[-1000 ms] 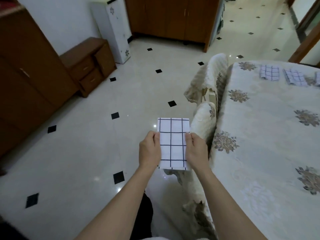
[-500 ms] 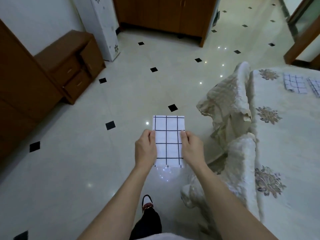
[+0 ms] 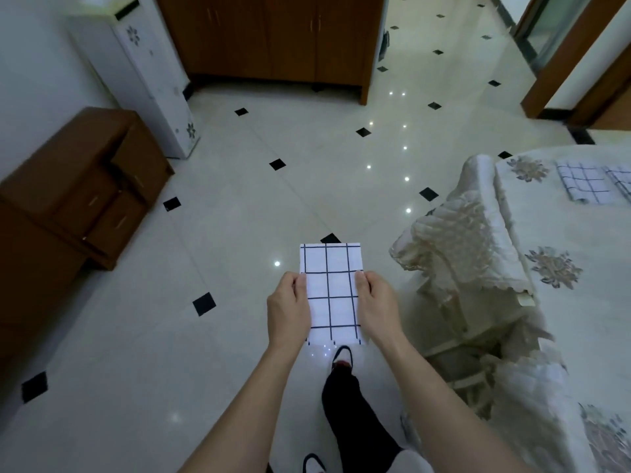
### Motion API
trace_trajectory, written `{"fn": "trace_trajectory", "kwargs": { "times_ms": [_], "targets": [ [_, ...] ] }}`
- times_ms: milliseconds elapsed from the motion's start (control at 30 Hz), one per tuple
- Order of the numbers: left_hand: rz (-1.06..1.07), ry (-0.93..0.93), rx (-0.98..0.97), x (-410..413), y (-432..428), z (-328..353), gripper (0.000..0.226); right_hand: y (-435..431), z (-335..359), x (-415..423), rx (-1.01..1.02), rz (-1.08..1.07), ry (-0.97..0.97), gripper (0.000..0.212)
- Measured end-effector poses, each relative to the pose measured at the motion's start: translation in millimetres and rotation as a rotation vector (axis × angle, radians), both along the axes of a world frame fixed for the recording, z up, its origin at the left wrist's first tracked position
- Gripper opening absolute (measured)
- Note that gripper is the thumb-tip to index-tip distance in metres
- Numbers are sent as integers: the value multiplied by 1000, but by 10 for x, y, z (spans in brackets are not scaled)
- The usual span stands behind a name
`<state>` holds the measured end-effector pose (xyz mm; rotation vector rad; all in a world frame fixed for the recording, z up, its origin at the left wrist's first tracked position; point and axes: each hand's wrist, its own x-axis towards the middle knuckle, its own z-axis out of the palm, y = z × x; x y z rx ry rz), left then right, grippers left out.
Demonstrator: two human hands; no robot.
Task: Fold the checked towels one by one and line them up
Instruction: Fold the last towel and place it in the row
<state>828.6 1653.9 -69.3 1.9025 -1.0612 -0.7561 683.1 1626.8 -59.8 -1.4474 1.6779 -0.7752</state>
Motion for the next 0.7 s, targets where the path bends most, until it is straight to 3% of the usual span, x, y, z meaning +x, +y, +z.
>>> {"fn": "trace_trajectory", "kwargs": {
  "times_ms": [500,700],
  "targets": [
    [-17,-68,-31,-105,-3252,119,30,-3181,29,-66,-48,-93,-63,41],
    [-77,-57,-17,-341,-4195,124,29,-4062,34,-334,-34,-130,-39,42]
  ]
}}
